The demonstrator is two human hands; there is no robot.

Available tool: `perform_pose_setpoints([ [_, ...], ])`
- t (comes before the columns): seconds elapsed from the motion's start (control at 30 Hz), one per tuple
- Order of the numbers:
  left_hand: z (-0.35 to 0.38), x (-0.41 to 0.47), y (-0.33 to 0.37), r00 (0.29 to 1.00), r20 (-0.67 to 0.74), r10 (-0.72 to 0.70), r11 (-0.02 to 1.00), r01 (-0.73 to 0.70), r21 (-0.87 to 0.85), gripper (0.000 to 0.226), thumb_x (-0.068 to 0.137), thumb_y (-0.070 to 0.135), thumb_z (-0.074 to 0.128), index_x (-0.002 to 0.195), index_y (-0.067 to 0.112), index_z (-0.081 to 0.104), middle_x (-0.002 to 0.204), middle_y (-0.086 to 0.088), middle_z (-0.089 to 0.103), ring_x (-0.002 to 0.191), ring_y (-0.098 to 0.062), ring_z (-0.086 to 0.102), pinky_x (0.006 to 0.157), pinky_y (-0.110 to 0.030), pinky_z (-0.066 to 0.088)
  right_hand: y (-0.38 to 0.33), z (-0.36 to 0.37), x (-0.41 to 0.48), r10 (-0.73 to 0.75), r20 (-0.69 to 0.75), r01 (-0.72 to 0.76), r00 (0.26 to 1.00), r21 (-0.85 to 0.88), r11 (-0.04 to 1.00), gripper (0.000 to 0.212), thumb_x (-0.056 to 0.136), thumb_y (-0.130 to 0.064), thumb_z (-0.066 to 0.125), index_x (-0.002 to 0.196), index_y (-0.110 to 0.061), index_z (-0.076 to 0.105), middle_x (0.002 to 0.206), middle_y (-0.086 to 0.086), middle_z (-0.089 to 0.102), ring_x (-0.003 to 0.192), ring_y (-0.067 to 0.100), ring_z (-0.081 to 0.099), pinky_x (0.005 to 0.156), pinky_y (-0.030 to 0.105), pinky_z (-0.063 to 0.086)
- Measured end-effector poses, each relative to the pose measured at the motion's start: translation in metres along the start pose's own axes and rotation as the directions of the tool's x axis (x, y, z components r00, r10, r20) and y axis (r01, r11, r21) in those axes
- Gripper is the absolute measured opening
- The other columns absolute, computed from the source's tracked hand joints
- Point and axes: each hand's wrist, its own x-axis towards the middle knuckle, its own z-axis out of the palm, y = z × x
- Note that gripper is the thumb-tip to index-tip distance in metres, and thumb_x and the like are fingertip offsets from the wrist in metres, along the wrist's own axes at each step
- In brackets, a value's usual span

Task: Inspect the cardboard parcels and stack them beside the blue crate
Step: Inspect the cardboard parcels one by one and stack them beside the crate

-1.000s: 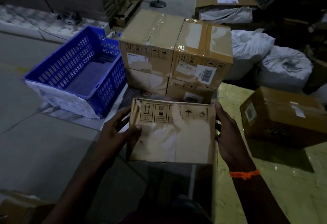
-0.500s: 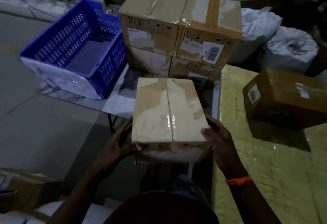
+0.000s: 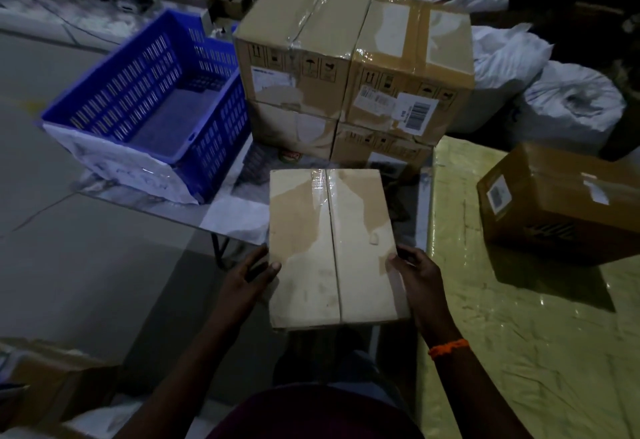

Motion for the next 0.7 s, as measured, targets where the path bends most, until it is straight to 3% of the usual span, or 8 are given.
perform_pose_setpoints([
  [0.07, 0.0, 0.018, 0.01, 0.999, -0.042, -0.002, 0.999, 0.004, 0.034, 0.041, 0.096, 0.023, 0.067, 0.134, 0.033, 0.056, 0.129, 0.009, 0.064, 0.122, -0.015, 0.061, 0.092, -0.03, 0.052, -0.005, 0.004, 0.018, -0.014, 0.021, 0.015, 1.0, -0.021, 1.0, 0.024, 0.095, -0.01, 0.071, 0.119, -0.012, 0.071, 0.109, 0.0, 0.074, 0.092, -0.002, 0.069, 0.076, 0.013, 0.055],
  [0.17, -0.001, 0.047, 0.028, 0.997, -0.065, -0.029, 0.99, 0.038, 0.133, 0.055, 0.097, 0.032, 0.066, 0.148, 0.024, 0.049, 0.147, 0.0, 0.053, 0.128, -0.021, 0.056, 0.106, -0.044, 0.049, -0.015, 0.013, 0.054, 0.021, 0.04, -0.019, 0.999, -0.047, 0.999, 0.028, 0.092, -0.019, 0.077, 0.12, -0.018, 0.071, 0.109, 0.001, 0.076, 0.101, 0.013, 0.072, 0.087, 0.032, 0.059],
  [0.2, 0.0, 0.055, 0.035, 0.998, -0.061, -0.034, 0.986, 0.043, 0.159, 0.058, 0.097, 0.034, 0.067, 0.15, 0.024, 0.046, 0.149, 0.001, 0.051, 0.128, -0.02, 0.055, 0.105, -0.045, 0.049, -0.02, 0.016, 0.065, 0.034, 0.051, -0.032, 0.998, -0.046, 0.998, 0.033, 0.092, -0.021, 0.077, 0.124, -0.017, 0.07, 0.112, 0.001, 0.075, 0.103, 0.015, 0.071, 0.085, 0.03, 0.059],
  [0.33, 0.014, 0.077, 0.06, 0.993, 0.095, -0.07, 0.976, 0.049, 0.211, 0.055, 0.097, 0.031, 0.064, 0.148, 0.03, 0.045, 0.138, 0.003, 0.055, 0.106, -0.008, 0.058, 0.074, -0.025, 0.05, -0.045, 0.031, 0.089, 0.11, 0.169, -0.111, 0.979, -0.003, 0.994, 0.031, 0.097, -0.029, 0.071, 0.125, -0.017, 0.068, 0.112, 0.003, 0.074, 0.094, 0.01, 0.069, 0.063, 0.014, 0.054],
  [0.4, 0.02, 0.079, 0.066, 0.989, 0.134, -0.067, 0.977, 0.038, 0.21, 0.054, 0.095, 0.034, 0.066, 0.145, 0.031, 0.047, 0.135, 0.003, 0.058, 0.11, -0.01, 0.06, 0.072, -0.023, 0.049, -0.054, 0.042, 0.089, 0.139, 0.194, -0.143, 0.971, 0.004, 0.99, 0.03, 0.096, -0.036, 0.071, 0.12, -0.018, 0.069, 0.11, 0.005, 0.074, 0.094, 0.015, 0.069, 0.07, 0.024, 0.055],
  [0.53, 0.025, 0.064, 0.076, 0.999, 0.042, -0.028, 0.996, 0.025, 0.088, 0.052, 0.091, 0.041, 0.07, 0.137, 0.038, 0.047, 0.123, 0.017, 0.055, 0.112, -0.009, 0.058, 0.074, -0.026, 0.05, -0.055, 0.047, 0.087, 0.018, 0.114, -0.016, 0.993, -0.022, 1.0, 0.041, 0.094, -0.041, 0.073, 0.129, -0.021, 0.063, 0.12, 0.002, 0.071, 0.106, 0.015, 0.067, 0.093, 0.033, 0.053],
  [0.63, 0.02, 0.051, 0.083, 0.999, -0.043, -0.017, 1.0, 0.017, 0.01, 0.077, 0.077, 0.064, 0.07, 0.143, 0.037, 0.043, 0.136, 0.012, 0.052, 0.117, -0.013, 0.056, 0.083, -0.037, 0.055, -0.066, 0.039, 0.07, -0.063, 0.059, 0.062, 0.996, 0.023, 0.998, 0.053, 0.091, -0.059, 0.066, 0.135, -0.032, 0.057, 0.128, -0.007, 0.067, 0.118, 0.012, 0.063, 0.101, 0.036, 0.05],
  [0.7, 0.019, 0.042, 0.094, 0.996, -0.085, 0.01, 0.998, -0.015, -0.053, 0.086, 0.066, 0.077, 0.068, 0.14, 0.039, 0.046, 0.143, 0.007, 0.052, 0.124, -0.017, 0.056, 0.095, -0.049, 0.053, -0.082, 0.033, 0.052, -0.144, 0.014, 0.141, 0.989, 0.139, 0.98, 0.047, 0.092, -0.056, 0.065, 0.132, -0.032, 0.057, 0.129, -0.008, 0.067, 0.12, 0.008, 0.062, 0.102, 0.033, 0.049],
])
